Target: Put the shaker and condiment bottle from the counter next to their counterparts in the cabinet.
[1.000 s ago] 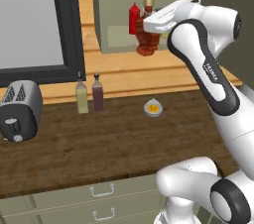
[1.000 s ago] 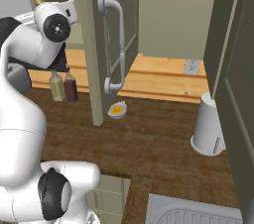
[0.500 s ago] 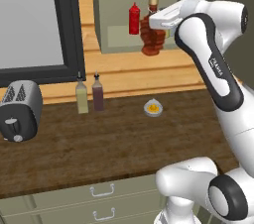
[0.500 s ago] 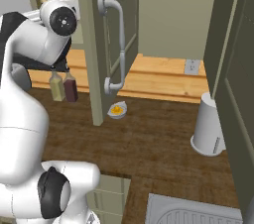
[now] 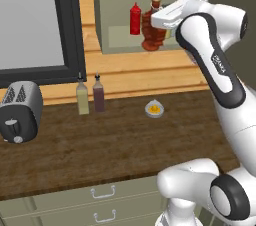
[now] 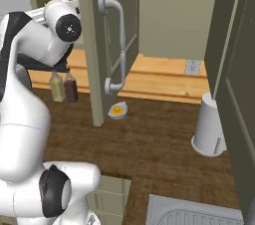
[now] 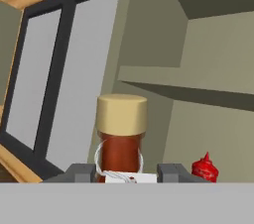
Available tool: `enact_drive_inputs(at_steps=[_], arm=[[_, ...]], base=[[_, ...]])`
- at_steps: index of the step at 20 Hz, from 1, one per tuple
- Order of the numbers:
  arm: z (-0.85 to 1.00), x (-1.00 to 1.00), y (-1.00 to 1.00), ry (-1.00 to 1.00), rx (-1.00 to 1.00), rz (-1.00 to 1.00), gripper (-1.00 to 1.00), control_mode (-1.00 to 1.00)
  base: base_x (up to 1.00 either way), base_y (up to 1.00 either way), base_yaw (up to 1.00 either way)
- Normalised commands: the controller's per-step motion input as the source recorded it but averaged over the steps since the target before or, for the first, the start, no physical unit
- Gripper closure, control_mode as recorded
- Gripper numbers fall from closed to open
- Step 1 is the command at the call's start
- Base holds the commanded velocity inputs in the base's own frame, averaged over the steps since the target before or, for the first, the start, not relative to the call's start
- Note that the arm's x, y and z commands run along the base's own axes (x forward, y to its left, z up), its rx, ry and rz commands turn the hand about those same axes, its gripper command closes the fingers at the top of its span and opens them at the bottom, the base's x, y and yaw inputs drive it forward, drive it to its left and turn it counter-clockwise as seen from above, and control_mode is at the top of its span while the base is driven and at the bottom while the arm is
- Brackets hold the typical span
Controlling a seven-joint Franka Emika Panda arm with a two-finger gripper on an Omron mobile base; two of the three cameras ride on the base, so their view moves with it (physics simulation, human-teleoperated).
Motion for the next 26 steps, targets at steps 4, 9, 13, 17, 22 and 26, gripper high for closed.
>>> enact_drive_inputs(at_steps=[4, 9, 13, 17, 22, 26], arm=[[0.00, 0.34, -0.03, 0.02, 0.08, 0.00, 1.00, -1.00], [0.12, 0.29, 0.00, 0.05, 0.02, 0.00, 1.00, -1.00], [0.13, 0.33, 0.00, 0.01, 0.00, 0.00, 1.00, -1.00], [0.02, 0.35, 0.00, 0.00, 0.00, 0.00, 1.00, -1.00], [-0.10, 0.21, 0.00, 0.00, 0.00, 0.00, 1.00, -1.00], [-0.08, 0.24, 0.00, 0.00, 0.00, 0.00, 1.00, -1.00]], base=[[0.00, 0.00, 0.00], [0.00, 0.00, 0.00], [0.00, 0.00, 0.00], [0.00, 0.00, 0.00], [0.00, 0.00, 0.00], [0.00, 0.00, 0.00]])
